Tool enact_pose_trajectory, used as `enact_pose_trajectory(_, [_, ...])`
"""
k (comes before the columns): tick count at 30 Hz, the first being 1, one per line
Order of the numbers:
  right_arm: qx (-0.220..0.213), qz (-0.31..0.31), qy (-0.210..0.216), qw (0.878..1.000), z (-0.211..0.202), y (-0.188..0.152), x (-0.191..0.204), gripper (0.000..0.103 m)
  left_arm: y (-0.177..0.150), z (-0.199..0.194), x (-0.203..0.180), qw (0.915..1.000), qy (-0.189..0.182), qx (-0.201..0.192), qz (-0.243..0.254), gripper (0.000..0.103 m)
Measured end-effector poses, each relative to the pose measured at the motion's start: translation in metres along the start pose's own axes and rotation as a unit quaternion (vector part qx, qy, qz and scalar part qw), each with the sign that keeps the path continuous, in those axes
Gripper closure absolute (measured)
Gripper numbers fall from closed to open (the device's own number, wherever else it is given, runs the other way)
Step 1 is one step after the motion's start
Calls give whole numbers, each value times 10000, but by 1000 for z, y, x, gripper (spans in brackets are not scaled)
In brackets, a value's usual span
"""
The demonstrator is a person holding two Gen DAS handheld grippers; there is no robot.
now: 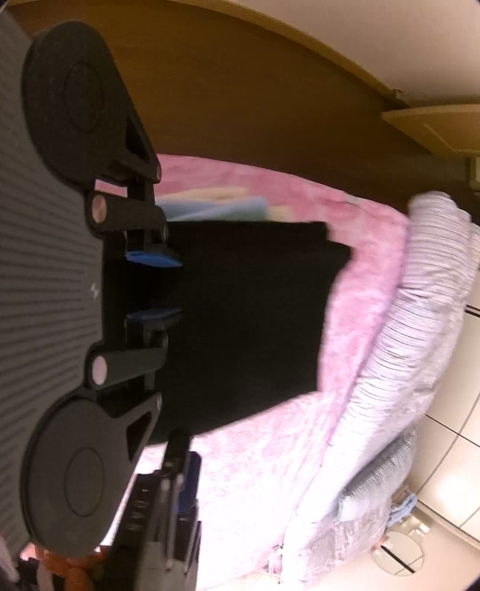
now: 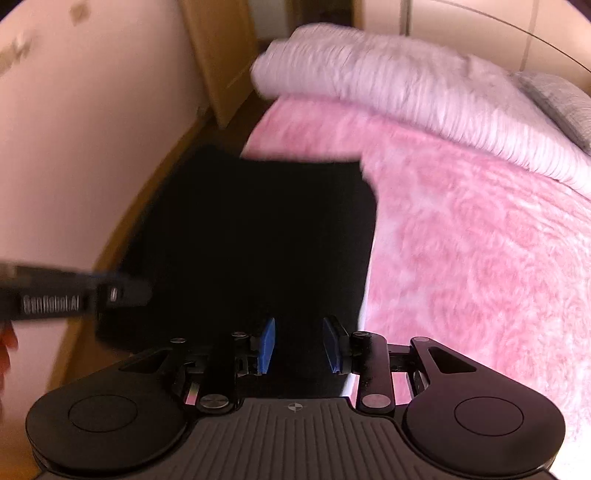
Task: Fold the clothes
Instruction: 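Lower the black garment onto the green towel stack with both grippers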
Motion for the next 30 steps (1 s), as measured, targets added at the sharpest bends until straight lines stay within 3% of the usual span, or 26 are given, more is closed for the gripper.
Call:
enact_pose_trajectory(5, [-11, 658, 132, 9977, 18, 54, -6, 69, 43, 17, -1, 9996, 67, -82, 253, 84])
enact_pose_trajectory(8, [46, 752, 94, 9971, 37, 73, -17, 69, 49, 44, 8, 9996, 149, 105, 206, 84])
enact_pose_trajectory(12, [517, 605, 246, 9965, 73, 57, -20, 69, 31, 69, 17, 9982, 331, 403, 283, 84])
enact_pose_trajectory(17, [436, -341, 74, 9984, 89, 45, 3, 60, 35, 74, 34, 9985, 368, 408, -38, 85])
enact_pose_trajectory(20, [517, -203, 193, 9983, 78, 57, 1, 59, 48, 59, 35, 9989, 401, 255, -38, 87])
enact_pose_trajectory(23, [150, 221, 363, 9990, 59, 85, -14, 61, 65, 50, 34, 9993, 374, -24, -37, 87])
enact_pose_trajectory(26, [-94, 589, 355, 9976, 57, 111, -34, 71, 78, 56, 33, 9993, 326, -153, -16, 89])
enact_pose_trajectory(28, [168, 776, 354, 9962, 72, 107, -43, 92, 84, 65, 32, 9995, 279, -165, 10, 90])
enact_pose_trajectory(30, [386, 900, 347, 9946, 91, 101, -50, 97, 79, 84, 36, 9994, 334, 37, -2, 93])
Point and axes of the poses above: each gripper's, at about its wrist camera, not at the fingertips, and z roughly the way its jaws point, x to its left, y to its top, the point moved 8 cm from there along z, roughly the way its jaws point, and after that the axes turned 9 degrees about z, right-handed, at the moved point
